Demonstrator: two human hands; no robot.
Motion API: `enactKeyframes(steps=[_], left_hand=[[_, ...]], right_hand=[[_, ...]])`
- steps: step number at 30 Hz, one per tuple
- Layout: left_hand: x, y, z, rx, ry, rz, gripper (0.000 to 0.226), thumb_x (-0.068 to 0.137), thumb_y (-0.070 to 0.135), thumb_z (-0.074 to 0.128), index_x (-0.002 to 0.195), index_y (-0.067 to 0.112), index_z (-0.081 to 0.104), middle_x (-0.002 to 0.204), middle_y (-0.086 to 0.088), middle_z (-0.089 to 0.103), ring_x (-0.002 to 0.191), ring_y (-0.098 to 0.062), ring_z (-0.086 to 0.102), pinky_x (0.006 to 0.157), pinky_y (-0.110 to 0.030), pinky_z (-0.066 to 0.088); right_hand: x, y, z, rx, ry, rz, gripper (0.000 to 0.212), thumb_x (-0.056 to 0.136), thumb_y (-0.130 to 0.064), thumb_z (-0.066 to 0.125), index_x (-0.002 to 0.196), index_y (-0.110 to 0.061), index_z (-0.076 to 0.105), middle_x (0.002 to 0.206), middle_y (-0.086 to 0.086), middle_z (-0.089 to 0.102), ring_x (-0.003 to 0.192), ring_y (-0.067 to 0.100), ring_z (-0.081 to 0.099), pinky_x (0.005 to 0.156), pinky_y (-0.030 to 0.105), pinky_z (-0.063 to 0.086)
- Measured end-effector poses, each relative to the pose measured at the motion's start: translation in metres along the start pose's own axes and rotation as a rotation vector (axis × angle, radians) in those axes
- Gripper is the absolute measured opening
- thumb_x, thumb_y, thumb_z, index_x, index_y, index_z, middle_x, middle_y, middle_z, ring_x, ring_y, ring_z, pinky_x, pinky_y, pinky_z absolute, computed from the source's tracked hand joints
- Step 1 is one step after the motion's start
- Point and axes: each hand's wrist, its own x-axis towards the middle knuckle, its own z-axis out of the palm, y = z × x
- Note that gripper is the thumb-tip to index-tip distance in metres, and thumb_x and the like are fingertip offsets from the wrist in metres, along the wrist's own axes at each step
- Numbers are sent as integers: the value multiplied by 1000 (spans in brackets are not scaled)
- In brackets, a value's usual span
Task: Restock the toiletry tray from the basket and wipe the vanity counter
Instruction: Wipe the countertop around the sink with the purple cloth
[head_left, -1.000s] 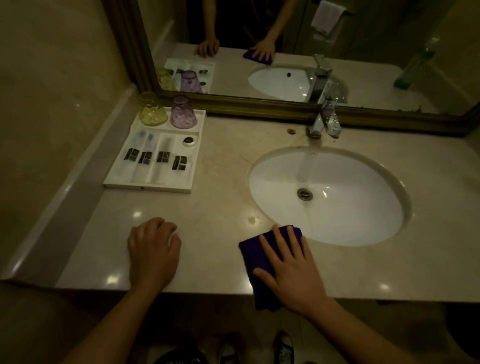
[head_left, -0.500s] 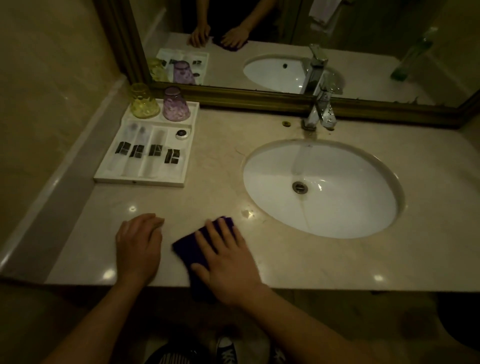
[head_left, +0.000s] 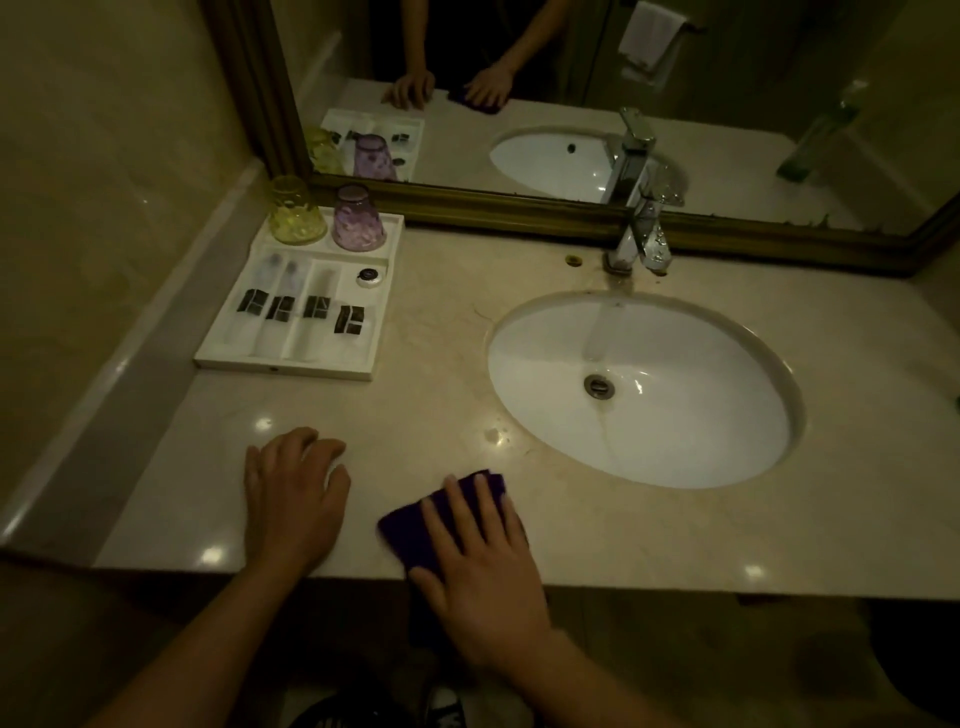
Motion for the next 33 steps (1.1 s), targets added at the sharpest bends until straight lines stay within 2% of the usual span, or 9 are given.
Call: enactKeyframes(steps=[4, 9, 14, 17, 20, 24, 26, 29, 33], left_hand=[[5, -20, -12, -86, -13, 2, 49, 85, 40, 35, 119, 17, 62, 127, -9, 54, 116, -30, 45, 106, -52, 34], [-5, -35, -14, 119, -45, 14, 54, 86, 45, 34, 125, 18, 59, 134, -14, 51, 124, -35, 40, 114, -54, 14], [-3, -32, -18, 105, -31, 25, 59, 85, 47, 29, 125, 17, 60, 134, -16, 51, 125, -36, 40, 113, -54, 15], [-4, -31, -18, 129, -43, 19, 60, 85, 48, 27, 128, 19, 57, 137, -13, 48, 130, -34, 36, 115, -52, 10], [-4, -29, -16, 137, -38, 25, 58, 85, 48, 29, 126, 18, 58, 136, -14, 49, 129, -35, 36, 115, -54, 11], [-3, -28, -15, 147, -36, 19, 58, 84, 47, 31, 124, 15, 58, 134, -17, 50, 127, -37, 38, 114, -58, 15], [-4, -27, -16, 144, -39, 19, 58, 84, 46, 31, 123, 15, 59, 133, -17, 50, 125, -38, 40, 113, -59, 17], [-5, -25, -17, 117, -27, 4, 58, 84, 45, 30, 123, 15, 60, 133, -17, 52, 124, -38, 43, 113, -58, 17], [-5, -28, -17, 99, -18, -2, 56, 85, 43, 31, 123, 16, 62, 132, -16, 53, 123, -35, 45, 114, -58, 18]], right_hand=[[16, 45, -15, -86, -15, -16, 66, 97, -67, 14, 153, -34, 18, 163, 4, 13, 150, 31, 1, 119, 51, 7], [92, 32, -32, -4, -22, 289, 73, 94, -67, 14, 155, -26, 10, 164, 10, 1, 149, 39, -3, 119, 55, -1], [35, 7, -4, -22, 45, -5, 62, 99, -64, 18, 153, -33, 18, 163, 3, 13, 150, 31, 1, 119, 55, 9], [-16, 69, -11, -109, 31, 190, 65, 97, -63, 12, 154, -30, 13, 163, 5, 13, 150, 30, -1, 120, 49, 6], [-59, 128, -23, -183, -24, 464, 80, 87, -69, -13, 154, -28, 0, 164, 8, -1, 150, 31, -4, 121, 49, 5], [-50, 117, -32, -130, -9, 668, 92, 81, -72, -15, 156, -24, 9, 163, 13, 2, 149, 38, 3, 120, 53, 7], [-30, 87, -27, -117, -12, 571, 86, 86, -71, -4, 156, -25, 13, 163, 13, 7, 148, 41, 5, 120, 54, 7], [2, 36, -11, -41, -5, 231, 72, 94, -70, 14, 154, -30, 17, 163, 7, 6, 149, 40, 2, 119, 53, 3], [59, 20, -12, -29, -23, -60, 71, 94, -72, 11, 154, -35, 6, 164, 0, -3, 149, 29, -14, 121, 51, -2]])
